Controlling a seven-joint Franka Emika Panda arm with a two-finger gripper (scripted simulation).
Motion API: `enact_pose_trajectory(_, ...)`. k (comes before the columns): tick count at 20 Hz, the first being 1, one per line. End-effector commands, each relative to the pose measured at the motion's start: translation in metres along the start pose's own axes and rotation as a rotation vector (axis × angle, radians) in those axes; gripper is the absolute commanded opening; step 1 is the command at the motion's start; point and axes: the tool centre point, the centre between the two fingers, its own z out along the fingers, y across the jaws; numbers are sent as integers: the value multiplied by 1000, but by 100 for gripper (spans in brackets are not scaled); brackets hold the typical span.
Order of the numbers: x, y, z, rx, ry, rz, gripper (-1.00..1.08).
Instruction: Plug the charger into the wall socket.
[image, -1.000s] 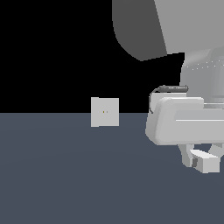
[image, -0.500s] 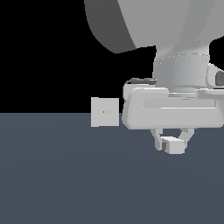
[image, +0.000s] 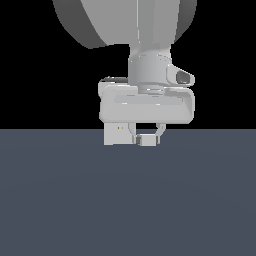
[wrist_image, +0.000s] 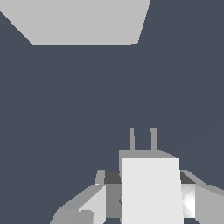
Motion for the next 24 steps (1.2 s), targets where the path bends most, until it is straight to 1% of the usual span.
enact_pose_trajectory(1, 16, -15, -7, 0, -1, -5, -100)
enact_pose_trajectory(5, 35, -33, -15, 1, -1, -12, -100)
enact_pose_trajectory(10, 48, -44, -19, 3, -1, -17, -100)
enact_pose_trajectory(24, 53, -45, -19, 3, -1, -18, -100)
